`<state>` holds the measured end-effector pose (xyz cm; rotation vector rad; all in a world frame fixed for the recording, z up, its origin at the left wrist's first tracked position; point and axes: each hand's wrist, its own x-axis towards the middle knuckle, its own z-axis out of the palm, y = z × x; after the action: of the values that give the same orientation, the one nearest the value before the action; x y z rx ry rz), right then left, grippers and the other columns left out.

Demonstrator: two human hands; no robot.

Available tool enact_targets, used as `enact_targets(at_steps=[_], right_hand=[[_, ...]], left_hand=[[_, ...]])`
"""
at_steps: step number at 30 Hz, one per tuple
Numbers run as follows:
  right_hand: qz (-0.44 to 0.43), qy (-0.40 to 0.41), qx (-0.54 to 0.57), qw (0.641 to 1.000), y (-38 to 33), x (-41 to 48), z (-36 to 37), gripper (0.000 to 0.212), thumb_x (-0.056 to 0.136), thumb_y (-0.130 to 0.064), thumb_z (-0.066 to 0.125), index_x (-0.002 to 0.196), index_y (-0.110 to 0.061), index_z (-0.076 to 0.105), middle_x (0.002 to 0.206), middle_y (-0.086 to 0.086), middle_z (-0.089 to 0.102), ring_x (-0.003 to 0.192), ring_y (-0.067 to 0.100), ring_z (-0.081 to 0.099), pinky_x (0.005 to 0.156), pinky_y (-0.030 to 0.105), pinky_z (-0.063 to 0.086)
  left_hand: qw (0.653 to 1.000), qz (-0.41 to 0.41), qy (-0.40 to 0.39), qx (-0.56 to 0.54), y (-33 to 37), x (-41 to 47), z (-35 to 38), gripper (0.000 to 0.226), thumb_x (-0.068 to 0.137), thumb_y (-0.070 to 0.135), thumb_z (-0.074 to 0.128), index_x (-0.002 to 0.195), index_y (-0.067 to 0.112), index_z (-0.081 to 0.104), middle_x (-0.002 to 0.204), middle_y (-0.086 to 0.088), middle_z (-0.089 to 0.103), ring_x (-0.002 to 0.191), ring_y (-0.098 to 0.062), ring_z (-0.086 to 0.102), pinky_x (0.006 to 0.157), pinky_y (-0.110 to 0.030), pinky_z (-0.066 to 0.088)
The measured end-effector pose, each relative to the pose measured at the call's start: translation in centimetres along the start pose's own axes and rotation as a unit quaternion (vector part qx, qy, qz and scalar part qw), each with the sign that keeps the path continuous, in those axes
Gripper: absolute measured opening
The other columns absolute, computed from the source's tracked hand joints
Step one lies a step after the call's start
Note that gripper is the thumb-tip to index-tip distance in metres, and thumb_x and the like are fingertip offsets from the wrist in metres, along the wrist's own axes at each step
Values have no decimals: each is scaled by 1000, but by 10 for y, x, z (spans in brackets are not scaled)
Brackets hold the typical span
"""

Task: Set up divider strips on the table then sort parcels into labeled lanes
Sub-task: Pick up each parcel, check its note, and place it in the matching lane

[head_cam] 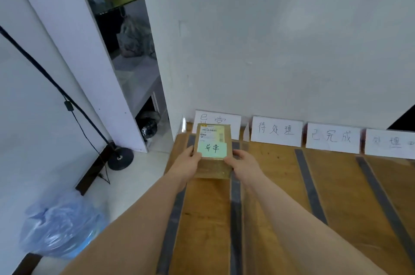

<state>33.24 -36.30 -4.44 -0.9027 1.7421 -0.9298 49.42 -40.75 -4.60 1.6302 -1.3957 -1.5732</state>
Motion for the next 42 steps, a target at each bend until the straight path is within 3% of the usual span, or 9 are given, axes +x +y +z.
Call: enact_targets(at_steps=[12, 15, 17, 23, 26, 30, 33, 37, 42], right_hand=[[47, 34, -13, 998, 37, 67, 38, 43, 97, -18, 54, 139, -25, 47, 128, -6, 62, 103, 5, 54, 73, 17, 46], [41, 38, -29, 998, 39, 73, 41, 45, 97, -18, 53, 140, -26, 45, 129, -7, 62, 89, -2, 57, 60, 12, 44], [40, 40, -35, 998, 40, 75, 41, 46, 97, -18, 53, 141, -26, 44, 129, -7, 62, 85, -3, 57, 56, 13, 44], [18, 50, -91, 994, 35, 68, 40, 47, 97, -22, 54, 142, -21, 41, 134, -2, 58, 113, 14, 58, 72, 16, 50], [-37, 67, -174, 982, 20, 60, 32, 43, 98, -28, 51, 139, -19, 44, 129, -2, 61, 87, 3, 60, 56, 10, 42], [-83, 103, -301, 944, -8, 39, 9, 28, 98, -29, 48, 121, -15, 56, 114, 3, 64, 94, 19, 61, 78, 29, 52], [-98, 120, -391, 907, -24, 16, -15, 26, 97, -29, 44, 113, -13, 57, 112, 8, 63, 99, 23, 59, 87, 40, 52], [-115, 165, -451, 870, -34, -25, -54, 38, 97, -28, 44, 129, -7, 53, 128, 11, 57, 120, 28, 50, 101, 37, 38], [-103, 229, -468, 847, -27, -88, -112, 32, 94, -27, 45, 119, -11, 58, 116, 6, 62, 107, 26, 54, 92, 35, 40]], left_hand=[[998, -23, -2, 64, -26, 77, 4, 39, 104, 16, 42, 143, 21, 44, 137, -1, 58, 126, -22, 53, 80, -23, 46], [997, -23, 8, 69, -29, 82, 6, 40, 104, 14, 43, 143, 21, 43, 138, -1, 57, 126, -21, 52, 66, -15, 41], [997, -22, 16, 72, -31, 83, 7, 41, 104, 15, 43, 144, 21, 42, 139, -1, 56, 126, -21, 51, 71, -17, 41], [989, -3, 52, 139, -23, 77, 9, 48, 105, 21, 42, 150, 17, 28, 146, -7, 49, 123, -25, 54, 45, -14, 41], [976, 78, 60, 194, -9, 68, 6, 39, 104, 21, 43, 143, 17, 39, 144, -8, 51, 124, -25, 57, 48, -8, 48], [937, 179, 46, 297, 22, 45, 2, 46, 103, 25, 45, 148, 22, 39, 148, -2, 46, 130, -20, 50, 77, -15, 50], [889, 244, 42, 386, 48, 21, 2, 46, 102, 28, 44, 147, 24, 41, 150, -1, 45, 135, -22, 44, 104, -34, 41], [818, 308, 40, 484, 79, -14, 13, 41, 102, 28, 40, 141, 23, 50, 137, -4, 55, 123, -26, 51, 97, -39, 42], [734, 411, 57, 537, 110, -63, 50, 32, 100, 29, 41, 123, 21, 62, 113, -2, 63, 103, -25, 57, 85, -38, 44]])
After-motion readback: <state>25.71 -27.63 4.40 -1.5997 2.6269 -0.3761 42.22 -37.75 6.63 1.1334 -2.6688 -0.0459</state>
